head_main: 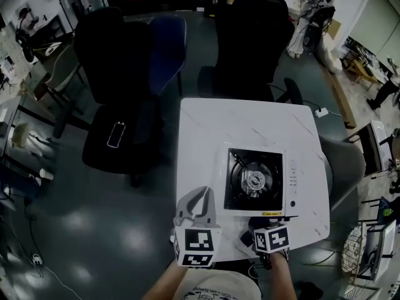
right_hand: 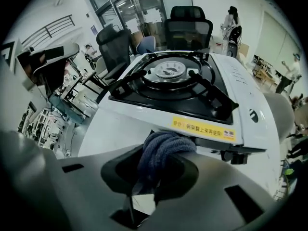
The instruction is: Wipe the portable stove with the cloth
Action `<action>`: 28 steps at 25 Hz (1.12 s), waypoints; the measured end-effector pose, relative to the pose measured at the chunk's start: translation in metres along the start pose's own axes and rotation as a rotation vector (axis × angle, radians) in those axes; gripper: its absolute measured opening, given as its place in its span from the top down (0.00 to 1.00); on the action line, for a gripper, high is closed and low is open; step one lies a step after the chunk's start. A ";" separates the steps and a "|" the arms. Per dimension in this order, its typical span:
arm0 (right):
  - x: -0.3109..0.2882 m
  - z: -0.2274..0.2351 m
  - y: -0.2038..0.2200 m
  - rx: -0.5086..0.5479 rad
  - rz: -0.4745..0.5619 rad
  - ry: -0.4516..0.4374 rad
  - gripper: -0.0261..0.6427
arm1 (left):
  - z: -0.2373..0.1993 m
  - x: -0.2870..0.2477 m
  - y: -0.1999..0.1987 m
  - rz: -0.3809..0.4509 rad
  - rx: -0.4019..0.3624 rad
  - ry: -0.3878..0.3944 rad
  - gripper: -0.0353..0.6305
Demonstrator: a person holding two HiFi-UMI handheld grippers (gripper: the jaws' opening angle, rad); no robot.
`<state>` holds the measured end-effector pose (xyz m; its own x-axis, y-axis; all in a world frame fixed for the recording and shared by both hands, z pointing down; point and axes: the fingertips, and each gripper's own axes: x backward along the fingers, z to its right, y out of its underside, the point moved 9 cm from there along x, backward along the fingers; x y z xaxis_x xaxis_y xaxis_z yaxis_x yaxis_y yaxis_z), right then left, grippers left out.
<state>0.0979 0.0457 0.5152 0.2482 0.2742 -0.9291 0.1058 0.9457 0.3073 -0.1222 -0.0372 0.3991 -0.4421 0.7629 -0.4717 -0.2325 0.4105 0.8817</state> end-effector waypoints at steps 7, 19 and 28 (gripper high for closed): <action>-0.010 -0.017 -0.009 0.077 -0.045 -0.002 0.85 | -0.016 0.007 0.006 -0.002 0.025 -0.038 0.91; -0.023 -0.064 -0.027 0.195 -0.084 -0.091 0.85 | -0.042 0.024 0.017 0.003 0.075 -0.113 0.91; -0.035 -0.107 -0.042 0.276 -0.092 -0.175 0.85 | -0.064 0.040 0.025 0.003 0.108 -0.176 0.91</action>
<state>-0.0182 0.0152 0.5125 0.3843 0.1331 -0.9136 0.3861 0.8757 0.2900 -0.2011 -0.0283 0.4027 -0.2821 0.8359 -0.4709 -0.1331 0.4519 0.8821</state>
